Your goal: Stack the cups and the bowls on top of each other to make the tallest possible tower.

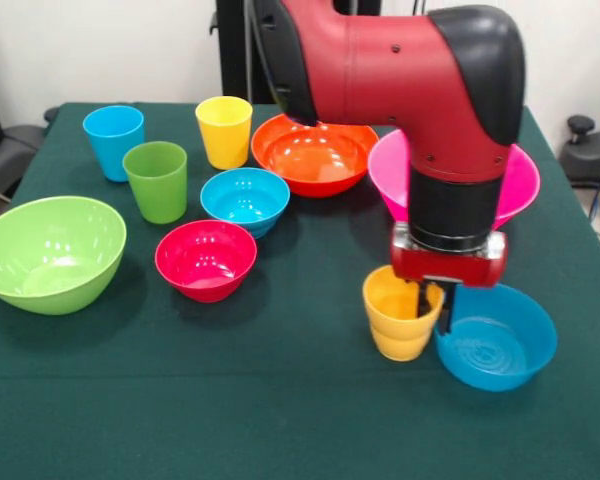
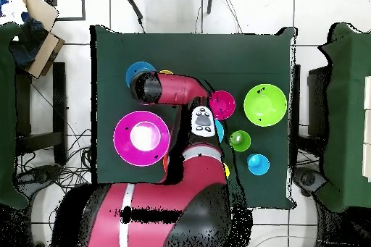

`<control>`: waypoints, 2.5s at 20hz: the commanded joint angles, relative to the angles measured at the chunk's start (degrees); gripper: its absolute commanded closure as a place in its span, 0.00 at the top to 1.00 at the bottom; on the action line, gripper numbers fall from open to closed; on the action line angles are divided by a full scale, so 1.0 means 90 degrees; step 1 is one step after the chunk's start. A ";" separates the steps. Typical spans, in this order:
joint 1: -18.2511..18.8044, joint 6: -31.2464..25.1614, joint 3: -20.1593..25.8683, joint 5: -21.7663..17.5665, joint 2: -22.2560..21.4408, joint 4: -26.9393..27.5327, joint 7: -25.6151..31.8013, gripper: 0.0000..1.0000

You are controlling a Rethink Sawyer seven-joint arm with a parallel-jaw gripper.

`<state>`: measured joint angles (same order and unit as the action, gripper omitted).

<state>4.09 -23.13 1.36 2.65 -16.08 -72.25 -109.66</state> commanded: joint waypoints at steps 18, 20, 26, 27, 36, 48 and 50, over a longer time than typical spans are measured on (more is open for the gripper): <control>-0.0819 -0.0406 -0.0308 0.1142 0.0687 0.0488 -0.1433 1.00; -0.0879 -0.0404 -0.0383 0.1168 0.0639 0.0452 -0.1444 1.00; -0.0885 -0.0388 -0.0396 0.1257 0.0534 0.0346 -0.1341 1.00; -0.0877 -0.0395 -0.0386 0.1276 0.0490 0.0309 -0.1320 1.00; -0.0803 -0.0315 -0.0301 0.1329 0.0332 0.0192 -0.1202 1.00; -0.0801 -0.0980 -0.0591 0.1242 -0.0076 0.0110 -0.1039 1.00; -0.0813 -0.1079 -0.0627 0.1250 -0.0088 0.0164 -0.1037 1.00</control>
<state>-3.27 -23.50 -6.60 13.63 -14.84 -68.00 -111.71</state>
